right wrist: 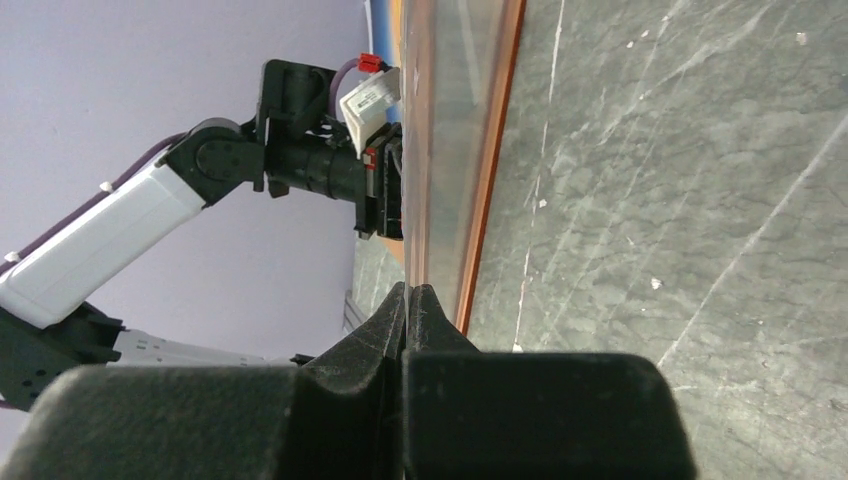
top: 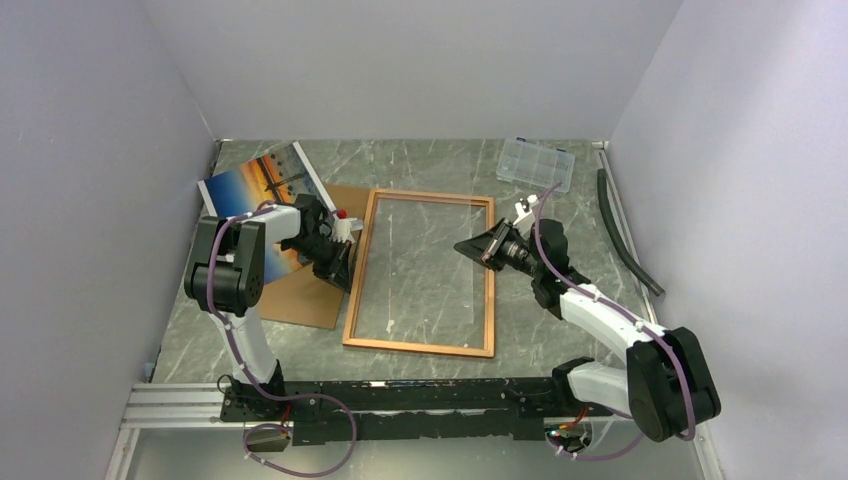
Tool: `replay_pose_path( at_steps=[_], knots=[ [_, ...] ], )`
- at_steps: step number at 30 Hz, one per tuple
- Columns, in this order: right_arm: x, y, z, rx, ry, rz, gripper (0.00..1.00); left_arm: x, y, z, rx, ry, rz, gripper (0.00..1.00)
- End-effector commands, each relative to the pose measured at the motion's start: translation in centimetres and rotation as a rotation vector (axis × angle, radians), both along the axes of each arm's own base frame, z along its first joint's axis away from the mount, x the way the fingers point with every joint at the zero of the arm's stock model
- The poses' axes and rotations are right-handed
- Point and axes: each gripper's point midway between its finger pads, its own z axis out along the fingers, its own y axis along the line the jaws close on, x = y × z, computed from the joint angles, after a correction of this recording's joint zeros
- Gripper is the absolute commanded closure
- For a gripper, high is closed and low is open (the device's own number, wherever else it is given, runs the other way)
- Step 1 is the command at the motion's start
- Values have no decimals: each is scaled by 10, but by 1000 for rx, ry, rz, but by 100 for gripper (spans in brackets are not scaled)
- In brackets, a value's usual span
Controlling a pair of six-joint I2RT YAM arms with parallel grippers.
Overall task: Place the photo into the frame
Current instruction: Place the photo frame item in the photo frame.
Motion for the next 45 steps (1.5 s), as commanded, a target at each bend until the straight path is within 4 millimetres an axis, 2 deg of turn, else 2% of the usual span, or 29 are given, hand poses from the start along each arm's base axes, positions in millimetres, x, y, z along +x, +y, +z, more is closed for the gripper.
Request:
replay_pose_path(
  at_steps=[1,9,19,31,39,44,45],
  knots=[
    [-3,-1,-10,-28,-7,14,100,8,-11,10,-49,-34,-21,97],
    [-2,-7,-26,-83,12,-9,100,7,-10,9,-48,-33,-24,97],
    [-4,-24,-53,-196,48,-70,100,6,-10,9,-50,-33,-23,97],
    [2,-21,-57,-201,36,-56,100,8,-11,10,-54,-36,-23,97],
    [9,-25,-73,-268,52,-67,100,7,-10,10,-49,-37,-25,97],
    [13,-28,-87,-342,78,-52,77,7,-10,11,-47,-42,-29,97],
    [13,-28,-88,-345,81,-47,75,6,-9,11,-46,-43,-29,97]
  ],
)
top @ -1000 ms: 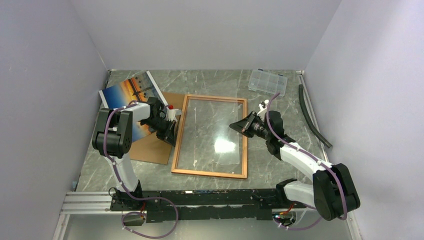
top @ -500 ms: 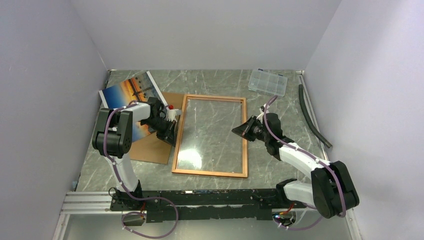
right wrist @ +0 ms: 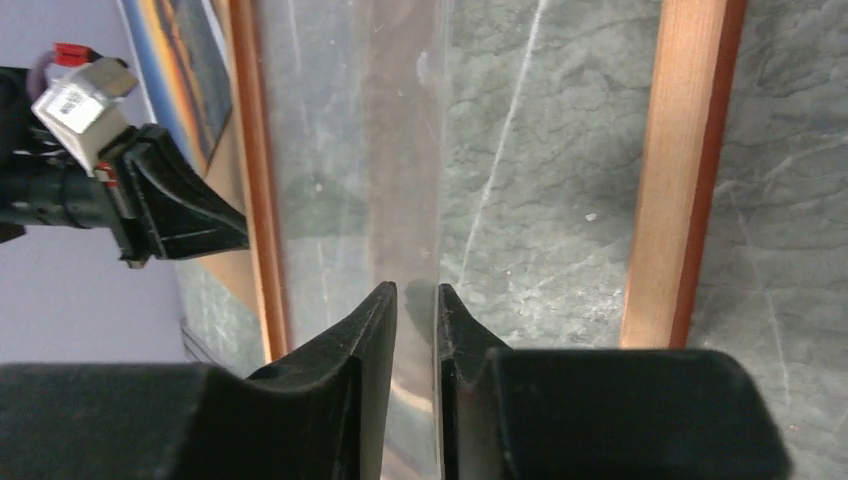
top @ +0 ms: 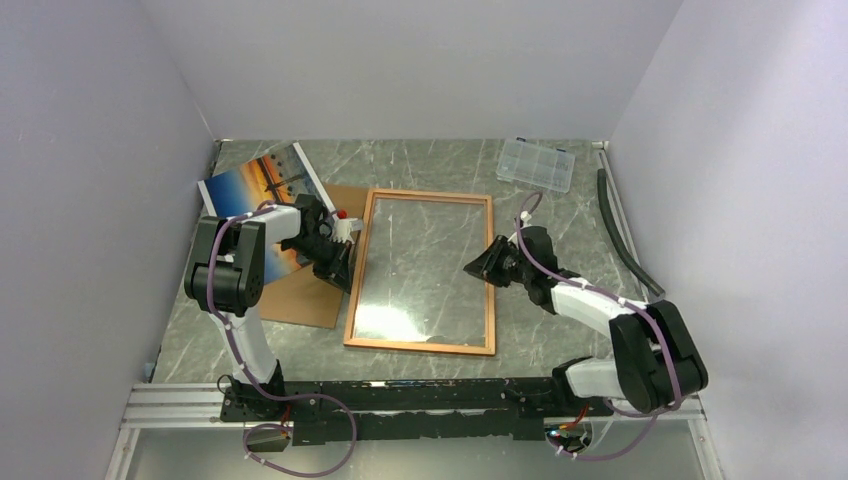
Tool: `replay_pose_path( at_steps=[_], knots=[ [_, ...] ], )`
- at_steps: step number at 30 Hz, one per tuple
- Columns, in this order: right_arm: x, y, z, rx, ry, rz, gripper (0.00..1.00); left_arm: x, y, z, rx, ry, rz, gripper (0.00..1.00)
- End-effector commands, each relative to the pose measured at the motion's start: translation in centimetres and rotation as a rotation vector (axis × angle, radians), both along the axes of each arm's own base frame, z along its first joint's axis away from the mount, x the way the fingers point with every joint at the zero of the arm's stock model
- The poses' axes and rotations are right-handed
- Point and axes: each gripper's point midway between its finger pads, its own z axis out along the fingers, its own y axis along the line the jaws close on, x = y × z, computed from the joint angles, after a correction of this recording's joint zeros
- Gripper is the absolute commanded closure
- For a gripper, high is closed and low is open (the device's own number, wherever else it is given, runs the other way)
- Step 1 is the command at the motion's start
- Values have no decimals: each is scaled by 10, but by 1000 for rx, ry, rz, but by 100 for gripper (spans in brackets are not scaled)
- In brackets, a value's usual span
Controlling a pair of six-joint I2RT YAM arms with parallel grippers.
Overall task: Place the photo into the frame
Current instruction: Place the photo frame item in the photo frame.
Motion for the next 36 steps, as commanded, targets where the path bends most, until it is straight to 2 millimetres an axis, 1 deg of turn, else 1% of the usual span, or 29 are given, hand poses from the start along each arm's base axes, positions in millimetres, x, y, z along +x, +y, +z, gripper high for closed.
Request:
replay_pose_path(
  at_steps=[1,3,7,12,13,17,18,19,22,25,28,33,36],
  knots=[
    [12,7,11,-29,-52,49,74,7,-9,11,-46,-43,-26,97],
    [12,7,8,-36,-45,49,69,7,-10,11,-48,-46,-25,97],
    [16,2,5,-81,-42,46,64,7,-10,12,-48,-44,-25,97],
    [22,-6,2,-171,-34,49,51,7,-9,12,-44,-46,-30,97],
    [23,-7,1,-186,-30,51,48,7,-9,12,-43,-48,-32,97],
    [26,-10,-3,-220,-25,57,28,7,-8,12,-41,-51,-32,97],
    [27,-10,-3,-225,-27,57,26,7,-9,12,-42,-51,-33,97],
    [25,-13,-8,-242,-6,56,25,8,-9,12,-43,-53,-32,97],
    [25,-20,-13,-288,10,40,24,7,-9,13,-43,-51,-33,97],
    [27,-29,-13,-335,9,17,23,8,-9,14,-43,-54,-34,97],
    [27,-35,-13,-366,11,1,11,8,-9,15,-44,-56,-35,97],
    [29,-41,-6,-389,-10,-15,3,8,-9,16,-45,-55,-34,97],
    [32,-43,2,-402,-27,-24,2,8,-9,16,-44,-58,-34,97]
  ],
)
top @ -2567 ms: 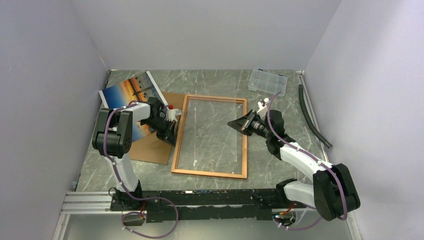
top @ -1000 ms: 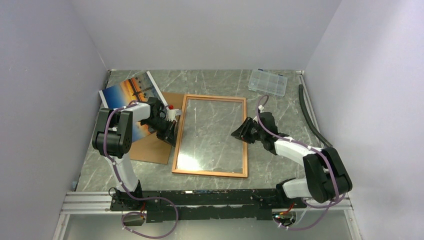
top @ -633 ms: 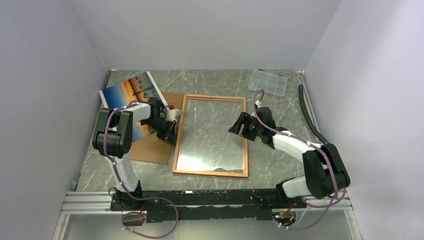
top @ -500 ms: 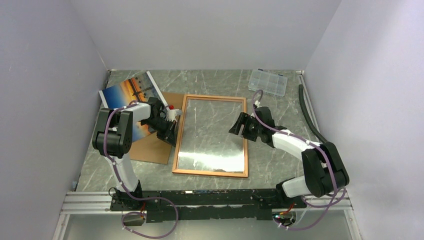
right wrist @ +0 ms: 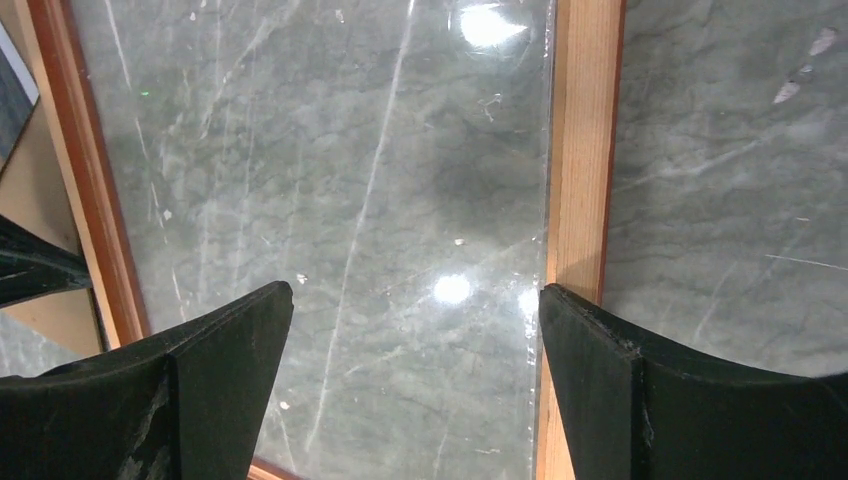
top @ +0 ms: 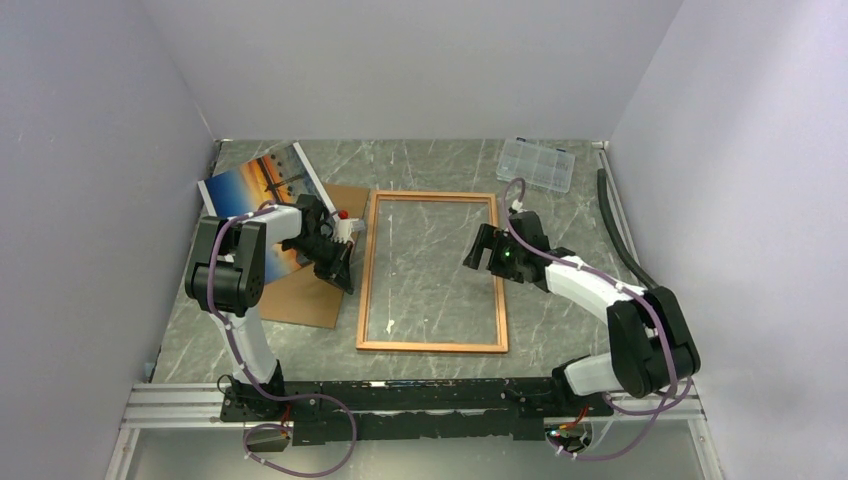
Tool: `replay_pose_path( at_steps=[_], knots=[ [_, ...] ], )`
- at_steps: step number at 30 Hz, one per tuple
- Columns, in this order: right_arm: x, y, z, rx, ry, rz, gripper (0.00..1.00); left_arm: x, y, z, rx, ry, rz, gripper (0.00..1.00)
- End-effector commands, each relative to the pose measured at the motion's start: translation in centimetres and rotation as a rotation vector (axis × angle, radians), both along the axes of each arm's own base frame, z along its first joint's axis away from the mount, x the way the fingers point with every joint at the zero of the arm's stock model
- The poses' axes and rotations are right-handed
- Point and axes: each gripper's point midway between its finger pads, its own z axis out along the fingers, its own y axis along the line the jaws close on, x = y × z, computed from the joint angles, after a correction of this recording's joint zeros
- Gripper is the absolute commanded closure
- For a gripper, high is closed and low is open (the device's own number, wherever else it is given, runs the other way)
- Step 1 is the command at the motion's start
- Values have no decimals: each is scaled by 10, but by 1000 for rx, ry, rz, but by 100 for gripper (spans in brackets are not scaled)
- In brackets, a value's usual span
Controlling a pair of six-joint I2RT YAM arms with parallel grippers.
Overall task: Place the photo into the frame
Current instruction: Place the photo frame item in the photo frame, then pick up the photo at the center of the board.
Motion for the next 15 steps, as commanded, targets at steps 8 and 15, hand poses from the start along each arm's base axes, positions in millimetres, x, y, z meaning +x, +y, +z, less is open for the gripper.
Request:
replay_pose_path(
  at_steps=[8,15],
  knots=[
    [19,-10,42,-77,-105,-23,2,12,-7,21,-44,-62,-22,97],
    [21,11,75,-117,-187,-3,2,29,-5,67,-73,-112,-8,95]
  ],
)
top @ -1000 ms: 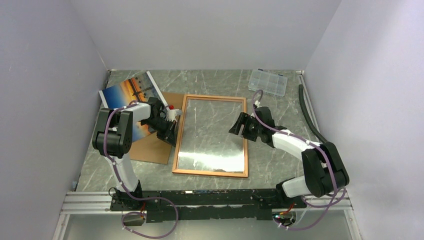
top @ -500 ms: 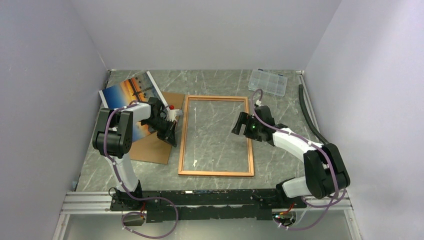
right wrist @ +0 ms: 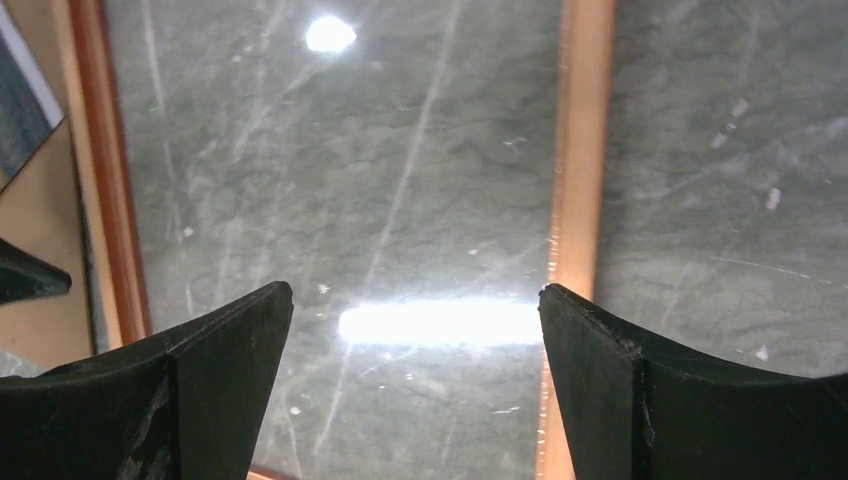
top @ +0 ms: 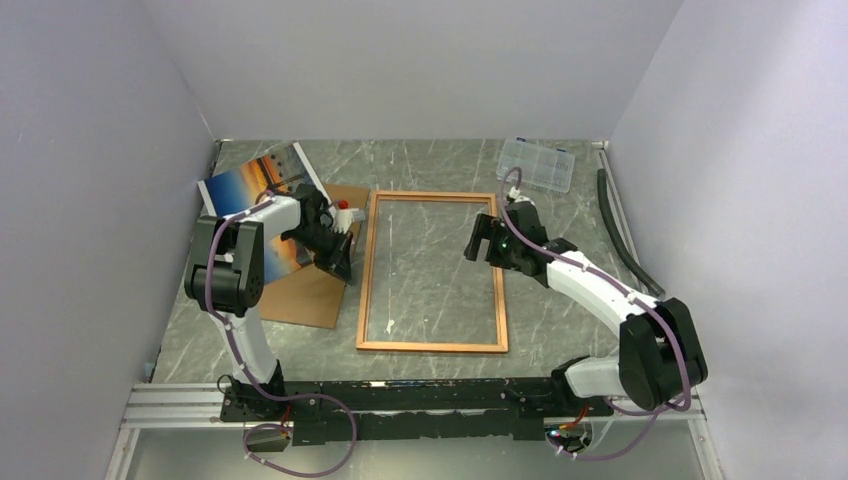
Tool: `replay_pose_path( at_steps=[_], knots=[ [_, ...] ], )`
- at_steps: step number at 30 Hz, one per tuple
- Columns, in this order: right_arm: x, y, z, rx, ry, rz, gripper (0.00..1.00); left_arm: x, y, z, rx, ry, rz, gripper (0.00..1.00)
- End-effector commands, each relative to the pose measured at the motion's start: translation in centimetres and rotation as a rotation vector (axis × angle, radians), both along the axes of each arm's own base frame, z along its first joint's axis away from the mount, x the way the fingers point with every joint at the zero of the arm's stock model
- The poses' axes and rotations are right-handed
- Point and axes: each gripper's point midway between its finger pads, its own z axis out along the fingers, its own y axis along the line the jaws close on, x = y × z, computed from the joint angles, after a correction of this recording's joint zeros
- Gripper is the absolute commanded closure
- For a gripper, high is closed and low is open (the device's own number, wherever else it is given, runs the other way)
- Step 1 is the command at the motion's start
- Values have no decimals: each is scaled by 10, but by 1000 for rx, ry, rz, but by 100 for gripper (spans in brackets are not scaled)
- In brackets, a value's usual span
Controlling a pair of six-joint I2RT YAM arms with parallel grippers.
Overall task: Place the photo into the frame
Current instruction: Pick up the photo at the center of the board.
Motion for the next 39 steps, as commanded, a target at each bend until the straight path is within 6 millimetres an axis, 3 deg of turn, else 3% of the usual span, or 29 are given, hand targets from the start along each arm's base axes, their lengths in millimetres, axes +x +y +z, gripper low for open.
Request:
replay_pose_path(
  at_steps=[1,4,8,13,14,15,17,20,23,27,34,39],
  knots=[
    [15,27,51,-27,-132,30,2,26,0,64,-65,-123,5,91],
    [20,66,77,-21,-175,86,2,43,25,100,-59,-171,55,77],
    [32,139,96,18,-197,202,2,60,96,122,62,-252,183,53],
    [53,227,102,63,-211,341,3,62,199,110,312,-272,371,26],
    [55,239,90,63,-190,365,4,60,216,106,345,-266,408,25],
    [62,256,95,85,-203,388,5,59,233,101,372,-258,442,25],
    [68,282,86,110,-184,434,7,56,262,91,425,-251,503,24],
    [73,315,63,129,-146,481,10,50,293,71,485,-231,557,26],
    [76,336,47,139,-118,496,12,47,309,54,529,-220,580,28],
    [77,349,28,143,-84,494,12,49,310,42,521,-219,588,28],
    [76,339,-11,86,-34,458,12,47,296,21,455,-198,590,28],
    [76,332,-24,53,-11,427,14,39,286,2,434,-162,569,31]
  ],
)
